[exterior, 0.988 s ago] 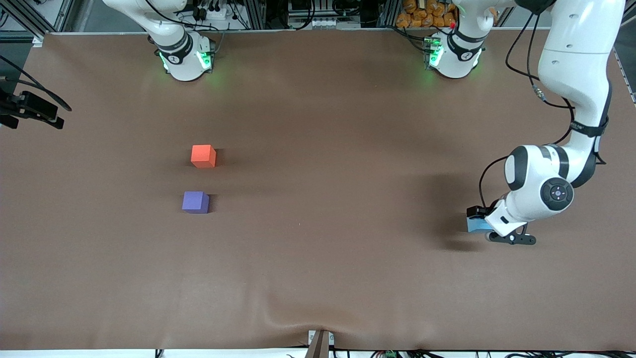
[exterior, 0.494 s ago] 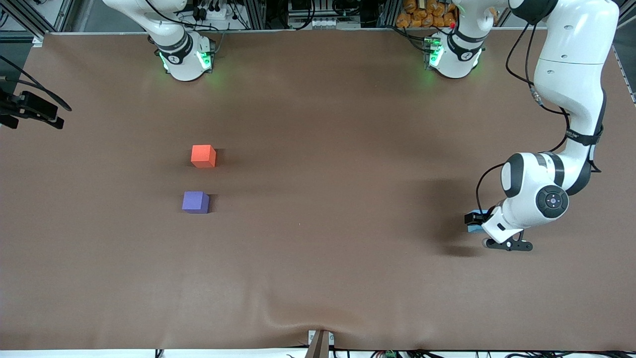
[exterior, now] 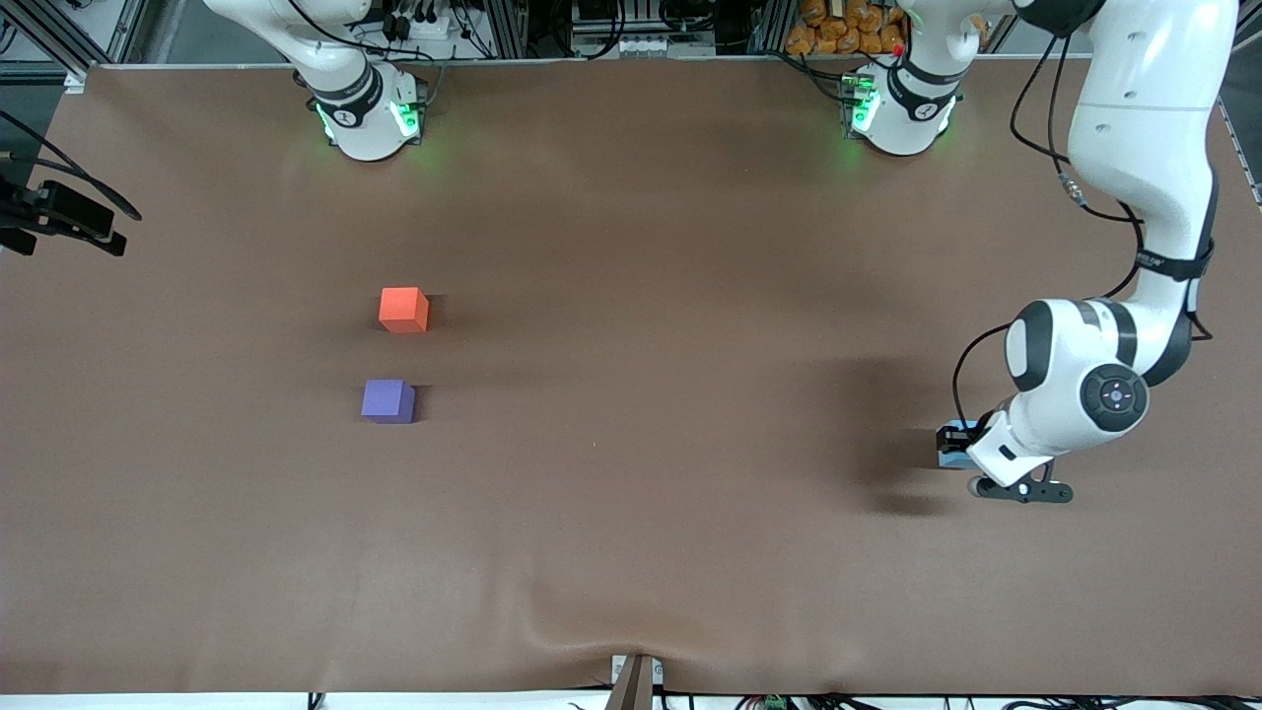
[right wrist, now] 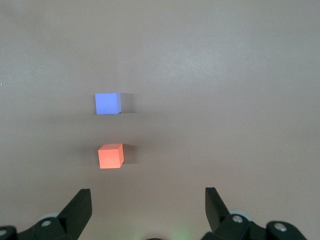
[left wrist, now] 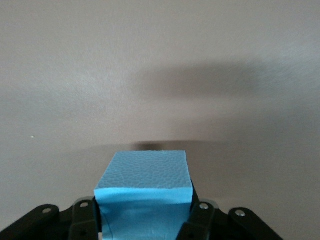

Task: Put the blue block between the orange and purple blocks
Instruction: 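Carry the light-blue cube with the left gripper toward the table middle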

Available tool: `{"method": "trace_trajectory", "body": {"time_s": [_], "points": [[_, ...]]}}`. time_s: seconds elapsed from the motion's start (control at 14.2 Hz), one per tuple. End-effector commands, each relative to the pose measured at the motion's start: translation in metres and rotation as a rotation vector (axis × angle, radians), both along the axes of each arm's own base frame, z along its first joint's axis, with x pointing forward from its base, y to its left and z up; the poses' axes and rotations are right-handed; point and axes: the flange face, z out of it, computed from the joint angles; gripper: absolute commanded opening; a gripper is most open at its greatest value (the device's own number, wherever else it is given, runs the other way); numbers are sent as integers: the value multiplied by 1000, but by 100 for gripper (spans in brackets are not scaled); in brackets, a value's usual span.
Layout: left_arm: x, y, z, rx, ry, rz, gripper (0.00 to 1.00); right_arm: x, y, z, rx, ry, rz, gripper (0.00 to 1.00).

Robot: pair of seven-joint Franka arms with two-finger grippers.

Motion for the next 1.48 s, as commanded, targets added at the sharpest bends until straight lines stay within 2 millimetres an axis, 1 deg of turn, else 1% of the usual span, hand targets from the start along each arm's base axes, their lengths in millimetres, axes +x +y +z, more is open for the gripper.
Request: {"method": "trace_trajectory", "body": {"time_s": [0.0, 0.14, 0.28, 0.35, 0.42, 0.56, 0.64, 0.71, 0.78, 0.85, 0.99, 1.06, 1.27, 1.34, 1.41], "points": [[-11, -57, 41, -7, -5, 36, 37, 0, -3, 2, -14, 5, -17, 100], [-29, -119, 58, -6, 34, 43, 37, 0, -3, 2, -14, 5, -17, 100], [-55, -188, 73, 3, 72, 44, 37, 0, -3, 2, -14, 5, -17, 100], [-68, -225, 78, 2, 72, 56, 37, -1, -3, 2, -14, 13, -17, 100], [-80, -258, 82, 1, 68, 67, 37, -1, -4, 2, -14, 13, -18, 100], [-106, -322, 84, -3, 61, 63, 37, 0, -4, 1, -13, 14, -18, 100], [-115, -348, 77, -2, 66, 68, 37, 0, -3, 1, -13, 14, -17, 100], [-124, -378, 69, -14, 71, 69, 37, 0, -3, 1, -12, 14, -17, 100], [-135, -408, 56, -26, 91, 65, 37, 0, -2, 1, -10, 14, -15, 100], [-152, -437, 40, -26, 112, 58, 37, 0, -2, 1, -11, 12, -15, 100], [-171, -474, 16, -19, 121, 61, 37, 0, -2, 2, -9, 8, -15, 100], [-179, -490, 7, -20, 120, 52, 37, 0, -2, 2, -6, 8, -15, 100], [-199, -522, -13, -40, 102, 22, 37, 0, -1, 2, -5, 7, -14, 100], [-205, -531, -20, -55, 84, 16, 42, 0, -1, 2, -5, 7, -14, 100], [-210, -539, -28, -69, 63, 13, 50, 0, -1, 2, -5, 9, -14, 100]]}}
